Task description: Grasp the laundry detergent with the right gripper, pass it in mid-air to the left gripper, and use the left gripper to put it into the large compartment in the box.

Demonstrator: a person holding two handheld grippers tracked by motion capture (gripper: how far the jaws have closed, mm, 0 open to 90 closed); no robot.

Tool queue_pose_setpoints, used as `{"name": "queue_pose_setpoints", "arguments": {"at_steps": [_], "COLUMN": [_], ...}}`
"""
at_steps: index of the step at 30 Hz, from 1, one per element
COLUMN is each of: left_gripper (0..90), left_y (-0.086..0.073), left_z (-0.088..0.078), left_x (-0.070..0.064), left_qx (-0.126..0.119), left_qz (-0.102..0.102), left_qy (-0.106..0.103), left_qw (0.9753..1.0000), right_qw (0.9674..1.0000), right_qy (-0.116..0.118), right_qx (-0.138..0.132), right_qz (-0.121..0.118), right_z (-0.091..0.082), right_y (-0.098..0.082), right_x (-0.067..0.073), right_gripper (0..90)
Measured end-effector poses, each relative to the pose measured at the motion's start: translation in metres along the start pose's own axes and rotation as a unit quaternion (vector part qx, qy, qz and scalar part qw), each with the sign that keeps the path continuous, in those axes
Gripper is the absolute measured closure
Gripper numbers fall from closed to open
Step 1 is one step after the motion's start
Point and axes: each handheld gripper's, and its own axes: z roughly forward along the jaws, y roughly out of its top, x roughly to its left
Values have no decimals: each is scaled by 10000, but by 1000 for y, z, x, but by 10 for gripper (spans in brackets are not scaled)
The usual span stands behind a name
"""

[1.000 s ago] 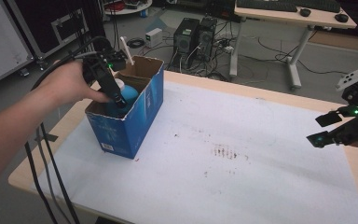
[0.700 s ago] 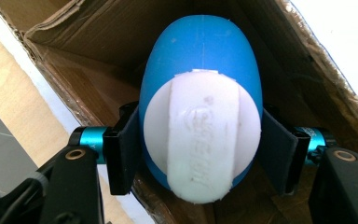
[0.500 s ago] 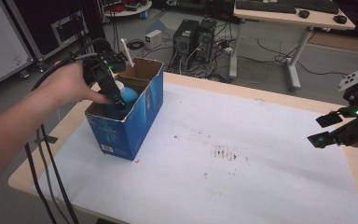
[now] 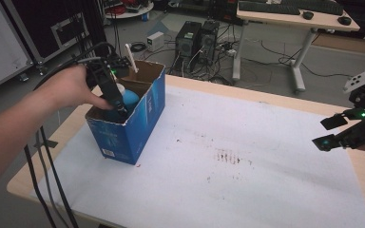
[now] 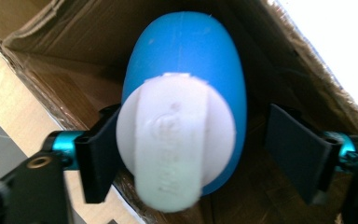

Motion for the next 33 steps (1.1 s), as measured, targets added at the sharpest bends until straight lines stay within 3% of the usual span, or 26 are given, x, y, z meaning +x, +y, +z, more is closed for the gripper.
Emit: {"name": "queue_pose_setpoints", "arguments": {"at_steps": [9,17,24,29,31,33], "left_gripper": [187,187,186,187,186,186], "left_y": [4,18,44,60,75,80], "left_z": [-17,-48,-66,-65,-60,-57], "left_x": [4,-2,-22,-34,-46,-50], "left_qx": [-29,-198,-399,-411,-450,-442], "left_qz": [166,373,860,1150,1352,1407], "left_qy": [158,322,122,-14,-123,-160], "left_qw": [9997,9986,9954,9925,9897,9889], "right_qw": [10000,9999,9999,9998,9997,9997], "right_qy": [-4,-6,1,-8,-13,-19], "right_qx": [-33,-81,-75,-77,-104,-107], "right_qz": [17,62,99,169,211,204], "right_z": [-2,-5,-6,-8,-9,-9], "right_y": [-2,-6,-6,-5,-3,-3], "right_x": [0,0,4,6,9,10], "right_gripper": [216,216,215,215,215,215]}}
